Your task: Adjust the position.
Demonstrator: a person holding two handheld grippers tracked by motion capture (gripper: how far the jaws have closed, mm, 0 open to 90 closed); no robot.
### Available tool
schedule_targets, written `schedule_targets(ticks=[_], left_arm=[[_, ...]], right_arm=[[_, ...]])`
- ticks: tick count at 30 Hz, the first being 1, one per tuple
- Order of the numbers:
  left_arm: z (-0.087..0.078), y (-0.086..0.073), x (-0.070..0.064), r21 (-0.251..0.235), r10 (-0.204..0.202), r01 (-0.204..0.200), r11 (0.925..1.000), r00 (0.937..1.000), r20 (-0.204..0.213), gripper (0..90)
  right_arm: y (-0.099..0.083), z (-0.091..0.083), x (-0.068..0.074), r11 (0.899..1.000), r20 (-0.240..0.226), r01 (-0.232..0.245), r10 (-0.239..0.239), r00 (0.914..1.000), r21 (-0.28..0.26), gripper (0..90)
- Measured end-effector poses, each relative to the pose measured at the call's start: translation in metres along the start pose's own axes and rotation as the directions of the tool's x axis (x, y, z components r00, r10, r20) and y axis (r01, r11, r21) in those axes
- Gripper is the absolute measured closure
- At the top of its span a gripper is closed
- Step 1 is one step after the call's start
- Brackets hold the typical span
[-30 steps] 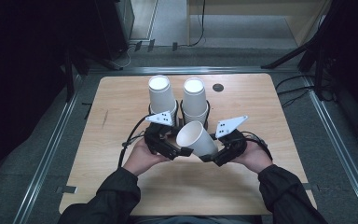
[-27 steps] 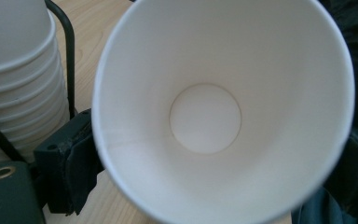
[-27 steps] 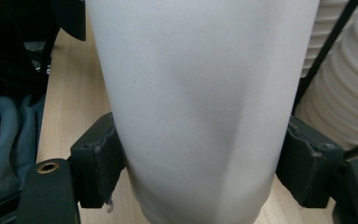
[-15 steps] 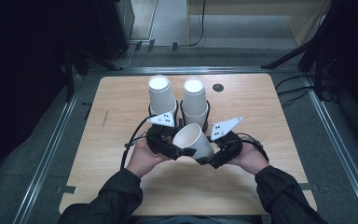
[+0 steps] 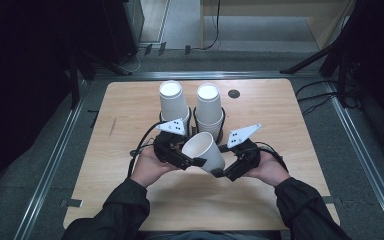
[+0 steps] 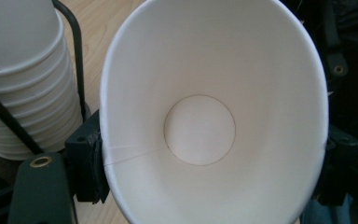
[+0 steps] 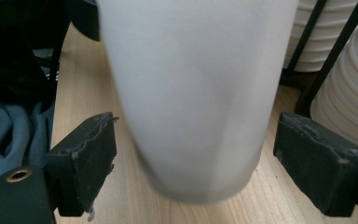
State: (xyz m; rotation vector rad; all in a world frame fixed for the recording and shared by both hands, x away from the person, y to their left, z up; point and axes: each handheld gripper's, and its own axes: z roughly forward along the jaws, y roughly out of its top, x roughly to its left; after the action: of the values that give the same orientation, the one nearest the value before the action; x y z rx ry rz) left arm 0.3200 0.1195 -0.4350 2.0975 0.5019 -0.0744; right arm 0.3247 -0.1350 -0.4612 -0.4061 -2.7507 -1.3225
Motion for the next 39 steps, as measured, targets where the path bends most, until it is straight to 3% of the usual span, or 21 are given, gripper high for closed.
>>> schedule_targets(ticks=[4,18,27,34,39], left_arm=[[-0.003,-0.001,0.002,0.041,0.026,-0.025,0.9989,0.9993,-0.026,19.3],[-0.018,-0.009,0.014,0.14,0.059,-0.047,0.989,0.9953,-0.077,19.2],[-0.021,-0.015,0.018,0.205,0.06,-0.039,0.9779,0.9933,-0.098,19.1],[-0.026,-0.02,0.017,0.226,0.061,-0.032,0.9736,0.9906,-0.122,18.9],[-0.035,-0.025,0.019,0.221,0.045,-0.013,0.9752,0.9889,-0.141,18.9]], right_arm=[[-0.001,-0.003,-0.001,1.0,0.003,-0.005,0.005,1.0,0.0,13.6],[-0.005,-0.014,-0.005,1.0,0.029,-0.022,0.022,0.9993,-0.006,14.3],[-0.011,-0.018,-0.005,0.999,0.05,-0.024,0.025,0.9984,-0.022,14.3],[-0.012,-0.017,-0.005,0.999,0.08,-0.032,0.034,0.9962,-0.024,14.3],[-0.016,-0.019,-0.006,0.997,0.094,-0.075,0.076,0.9927,-0.018,14.5]])
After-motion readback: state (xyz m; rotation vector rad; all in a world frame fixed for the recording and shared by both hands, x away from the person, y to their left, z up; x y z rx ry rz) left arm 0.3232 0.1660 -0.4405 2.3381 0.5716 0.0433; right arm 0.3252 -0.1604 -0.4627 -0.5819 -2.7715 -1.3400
